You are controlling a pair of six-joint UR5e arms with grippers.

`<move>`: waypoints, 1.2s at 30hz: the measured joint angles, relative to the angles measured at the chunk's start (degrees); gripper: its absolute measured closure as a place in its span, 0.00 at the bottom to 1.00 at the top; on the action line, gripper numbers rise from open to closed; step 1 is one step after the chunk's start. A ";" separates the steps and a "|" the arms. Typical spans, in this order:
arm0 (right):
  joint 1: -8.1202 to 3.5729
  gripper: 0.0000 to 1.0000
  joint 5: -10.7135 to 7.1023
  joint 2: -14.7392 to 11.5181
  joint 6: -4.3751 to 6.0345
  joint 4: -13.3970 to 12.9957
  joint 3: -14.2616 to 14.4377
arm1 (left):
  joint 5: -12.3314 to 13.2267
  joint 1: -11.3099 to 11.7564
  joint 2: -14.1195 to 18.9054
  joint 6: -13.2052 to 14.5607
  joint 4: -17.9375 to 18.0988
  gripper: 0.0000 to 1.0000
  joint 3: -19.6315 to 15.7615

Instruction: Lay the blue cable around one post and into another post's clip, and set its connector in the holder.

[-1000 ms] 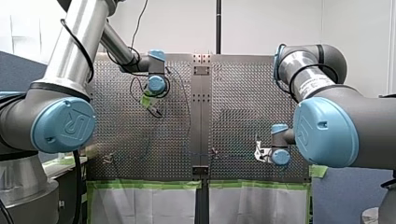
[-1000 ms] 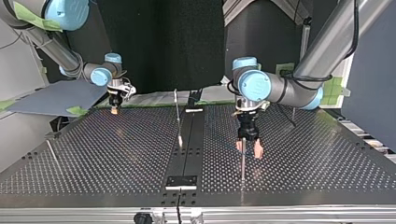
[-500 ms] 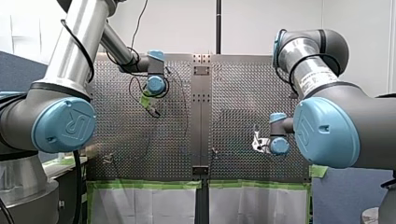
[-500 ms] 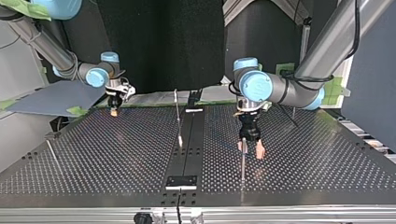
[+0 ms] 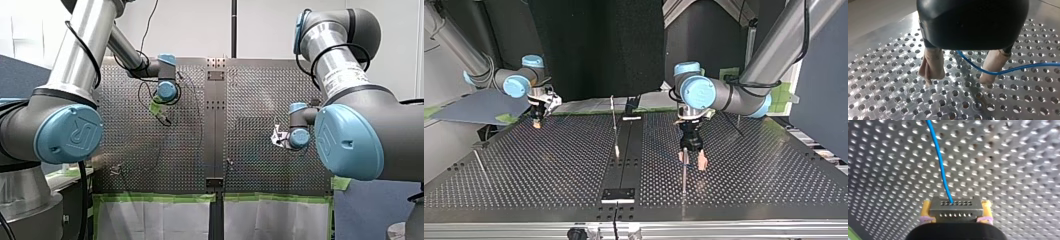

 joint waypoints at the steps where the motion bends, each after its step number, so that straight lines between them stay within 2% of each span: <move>1: -0.05 1.00 0.12 -0.49 -0.34 0.48 0.00 | 0.02 -0.03 -0.02 0.07 0.01 0.00 0.00; 4: -0.28 1.00 0.32 -2.10 -0.86 1.84 0.00 | 0.07 -0.05 -0.01 0.24 -0.01 0.00 -0.01; 15: -0.93 1.00 -0.22 -7.50 -0.93 2.71 -0.06 | 0.25 0.02 0.00 0.56 0.00 0.00 -0.01; 27: -0.72 1.00 -0.48 -13.57 -2.18 4.64 0.01 | 0.30 0.04 -0.01 0.57 -0.02 0.00 -0.01; 29: -0.87 1.00 -0.57 -14.50 -2.54 4.94 0.21 | 0.32 0.04 0.01 0.57 -0.02 0.00 -0.01; 32: -1.27 1.00 -0.83 -16.06 -3.64 5.30 1.19 | 0.33 0.04 0.01 0.57 -0.01 0.00 -0.02; 36: -2.01 1.00 -1.31 -18.17 -4.72 4.30 3.11 | 0.33 0.10 0.02 0.57 0.01 0.00 -0.03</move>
